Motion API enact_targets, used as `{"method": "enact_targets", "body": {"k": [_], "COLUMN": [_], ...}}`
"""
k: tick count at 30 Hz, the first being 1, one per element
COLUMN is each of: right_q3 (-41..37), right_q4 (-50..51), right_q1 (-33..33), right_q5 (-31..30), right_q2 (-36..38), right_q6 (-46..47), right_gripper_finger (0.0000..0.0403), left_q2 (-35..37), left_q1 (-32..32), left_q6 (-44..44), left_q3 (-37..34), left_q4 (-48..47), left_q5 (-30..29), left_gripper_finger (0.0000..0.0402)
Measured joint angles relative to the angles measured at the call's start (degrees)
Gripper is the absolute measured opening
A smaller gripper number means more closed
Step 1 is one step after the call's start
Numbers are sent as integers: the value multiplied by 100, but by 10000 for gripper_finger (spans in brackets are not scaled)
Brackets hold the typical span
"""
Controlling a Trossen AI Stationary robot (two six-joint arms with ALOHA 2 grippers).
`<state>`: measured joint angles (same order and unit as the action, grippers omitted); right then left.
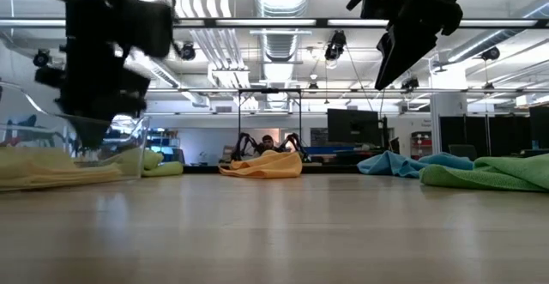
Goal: Fold microfiber towels
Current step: Put the folded yellow microfiber towel into the transparent bin
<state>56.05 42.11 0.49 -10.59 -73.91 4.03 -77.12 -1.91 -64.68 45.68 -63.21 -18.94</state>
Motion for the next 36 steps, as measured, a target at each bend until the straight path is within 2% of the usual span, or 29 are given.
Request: {"method": "enact_targets", "body": {"k": [3, 7, 9, 13, 18, 23, 27, 33, 36], "right_q3": [-2, -2, -2, -2, -24, -26, -26, -26, -57], "right_q4": [24, 76, 73, 68, 52, 35, 51, 75, 85], "right_q1": [0, 0, 0, 4, 2, 12, 111, 278, 331], "right_q5": [0, 0, 0, 0, -2, -2, -4, -8, -20], "right_q2": [0, 0, 0, 0, -1, -11, -11, -11, -11], "right_q6": [0, 47, 142, 441, 709, 908, 926, 872, 789], "right_gripper_finger": [191, 191, 191, 191, 192, 192, 191, 192, 192], "left_q2": [523, 1095, 1184, 1052, 502, -156, -587, -685, -596], "left_q1": [4, 11, 11, 49, 291, 409, 410, 290, 234], "left_q6": [1249, 3278, 4214, 5421, 5775, 5767, 5770, 5766, 5761], "left_q3": [26, -11, -88, -304, -527, -522, -527, -485, -316], "left_q4": [-29, -135, -412, -689, -474, -33, -118, -2, 464], "left_q5": [229, 1203, 1541, 1710, 2033, 1849, 1846, 1902, 1935], "left_gripper_finger": [78, 77, 76, 54, 5, 1, 1, 0, 0]}}
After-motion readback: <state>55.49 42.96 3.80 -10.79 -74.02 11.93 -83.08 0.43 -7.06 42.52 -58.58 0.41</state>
